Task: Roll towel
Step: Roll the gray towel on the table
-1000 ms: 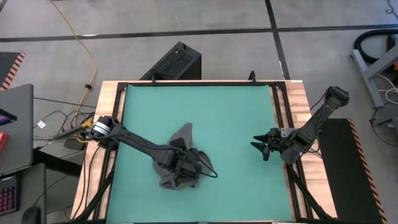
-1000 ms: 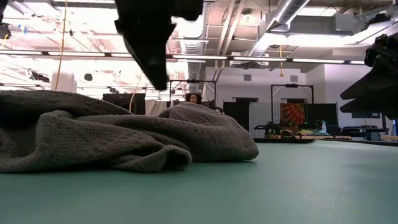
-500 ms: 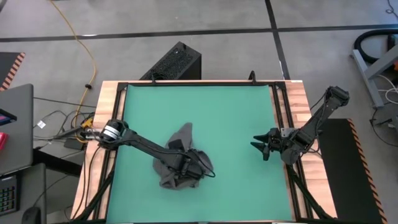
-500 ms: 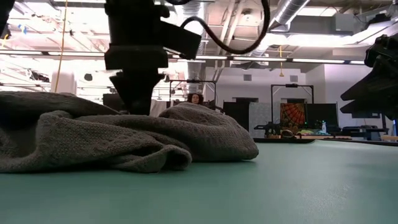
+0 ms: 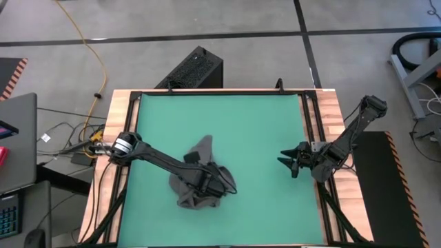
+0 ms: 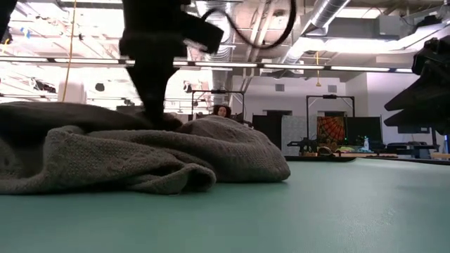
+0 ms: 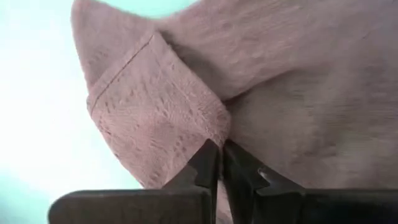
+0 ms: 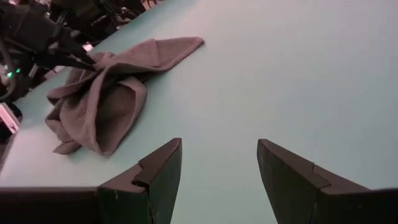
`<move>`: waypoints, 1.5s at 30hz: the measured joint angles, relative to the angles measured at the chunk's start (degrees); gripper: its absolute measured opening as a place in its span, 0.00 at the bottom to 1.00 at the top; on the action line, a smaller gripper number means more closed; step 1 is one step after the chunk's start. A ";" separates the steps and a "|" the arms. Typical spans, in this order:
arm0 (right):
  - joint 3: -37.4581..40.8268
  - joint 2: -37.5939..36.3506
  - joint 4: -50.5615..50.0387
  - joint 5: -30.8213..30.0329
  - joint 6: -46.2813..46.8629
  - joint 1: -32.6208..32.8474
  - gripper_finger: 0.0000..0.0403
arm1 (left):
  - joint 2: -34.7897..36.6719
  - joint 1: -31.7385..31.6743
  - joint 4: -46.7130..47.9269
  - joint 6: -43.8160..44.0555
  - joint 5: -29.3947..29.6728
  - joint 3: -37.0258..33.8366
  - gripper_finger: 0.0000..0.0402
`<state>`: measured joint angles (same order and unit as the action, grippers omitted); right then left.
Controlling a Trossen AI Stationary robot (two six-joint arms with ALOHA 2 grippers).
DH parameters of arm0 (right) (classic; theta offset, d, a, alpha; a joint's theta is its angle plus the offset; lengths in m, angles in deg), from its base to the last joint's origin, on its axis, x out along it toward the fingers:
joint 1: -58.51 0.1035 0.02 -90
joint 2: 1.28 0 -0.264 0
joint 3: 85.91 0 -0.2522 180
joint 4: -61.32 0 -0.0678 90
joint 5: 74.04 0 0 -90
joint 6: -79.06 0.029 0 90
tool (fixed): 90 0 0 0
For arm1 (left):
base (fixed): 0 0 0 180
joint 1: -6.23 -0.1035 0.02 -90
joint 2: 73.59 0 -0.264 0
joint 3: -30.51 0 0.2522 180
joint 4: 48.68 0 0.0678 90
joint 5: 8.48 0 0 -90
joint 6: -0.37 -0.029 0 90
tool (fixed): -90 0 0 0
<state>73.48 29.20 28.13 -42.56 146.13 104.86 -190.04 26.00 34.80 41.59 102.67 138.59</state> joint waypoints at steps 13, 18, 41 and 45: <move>0.00 0.25 22.19 0.31 -26.44 -3.48 0.58 | 2.09 0.35 18.72 -9.65 10.24 23.72 0.00; 0.00 1.08 36.12 3.77 -44.26 -7.59 0.58 | 2.19 1.11 20.23 -17.41 11.28 32.72 0.00; -14.81 22.58 48.40 26.87 -73.09 -32.43 0.58 | 14.53 1.82 10.77 -42.25 28.69 40.68 0.00; -17.37 29.14 48.01 27.31 -72.74 -36.67 0.58 | 16.39 2.41 9.11 -41.98 28.65 40.68 0.00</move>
<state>56.11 58.34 76.14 -15.24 73.39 68.19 -173.65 28.41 43.91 -0.39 131.32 179.27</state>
